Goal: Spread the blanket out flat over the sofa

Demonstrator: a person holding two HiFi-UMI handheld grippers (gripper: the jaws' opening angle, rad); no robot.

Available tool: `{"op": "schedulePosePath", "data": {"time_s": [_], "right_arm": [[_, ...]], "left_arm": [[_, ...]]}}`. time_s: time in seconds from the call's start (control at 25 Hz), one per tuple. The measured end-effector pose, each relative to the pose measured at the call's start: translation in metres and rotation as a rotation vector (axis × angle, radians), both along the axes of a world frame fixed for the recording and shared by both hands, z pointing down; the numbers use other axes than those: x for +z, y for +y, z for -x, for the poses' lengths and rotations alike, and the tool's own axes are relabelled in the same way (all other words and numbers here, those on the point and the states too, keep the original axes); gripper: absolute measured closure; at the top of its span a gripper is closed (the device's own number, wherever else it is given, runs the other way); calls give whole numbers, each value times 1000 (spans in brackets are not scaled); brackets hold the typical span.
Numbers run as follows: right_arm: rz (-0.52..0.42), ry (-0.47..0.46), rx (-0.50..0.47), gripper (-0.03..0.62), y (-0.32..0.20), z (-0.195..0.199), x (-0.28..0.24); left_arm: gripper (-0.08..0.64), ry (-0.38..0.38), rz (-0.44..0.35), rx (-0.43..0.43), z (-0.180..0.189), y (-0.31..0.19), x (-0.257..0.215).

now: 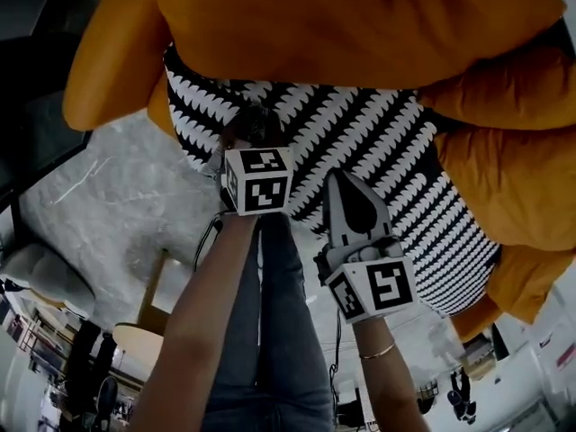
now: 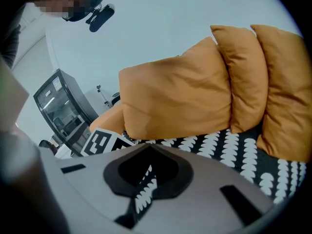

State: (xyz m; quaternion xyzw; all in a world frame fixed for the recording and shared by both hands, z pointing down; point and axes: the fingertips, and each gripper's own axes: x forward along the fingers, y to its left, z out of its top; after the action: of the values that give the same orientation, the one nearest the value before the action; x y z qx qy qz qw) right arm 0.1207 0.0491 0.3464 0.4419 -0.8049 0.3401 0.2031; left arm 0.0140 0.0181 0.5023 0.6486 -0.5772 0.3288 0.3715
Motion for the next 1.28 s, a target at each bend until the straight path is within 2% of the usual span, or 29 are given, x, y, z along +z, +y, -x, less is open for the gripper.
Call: {"op": "schedulePosePath", "data": {"time_s": [0.32,0.48,0.6,0.68,0.76,0.88,0.96,1.12,1.28], "right_arm": [[-1,1,-38,581,5,6,7],[-4,-8,-53,581,11,13,11],[-8,-7,-66,581,7,-12,2],[-10,-6,-67,581,5,-39,-6],[-11,-9,-61,581,5,-52,-9],[-11,4,-104,581,8,-26,-9],[-15,19,-159,581,12,11,-8],[-30,1,-196,581,28,71,-9],[-39,-10,-234,581,32,84,-22]], "left_arm": [[523,65,1,-41,0,3,5],[526,84,-5,-66,9,11,5],[528,97,-35,-72,-14,7,-15],[529,127,-57,-86,-42,4,-30],[529,157,-77,-106,-55,4,-41],[529,188,-104,-172,-26,14,-48],[529,198,-123,-223,12,24,-50],[531,176,-155,-255,82,43,-62],[531,182,-175,-304,102,52,-81]]}}
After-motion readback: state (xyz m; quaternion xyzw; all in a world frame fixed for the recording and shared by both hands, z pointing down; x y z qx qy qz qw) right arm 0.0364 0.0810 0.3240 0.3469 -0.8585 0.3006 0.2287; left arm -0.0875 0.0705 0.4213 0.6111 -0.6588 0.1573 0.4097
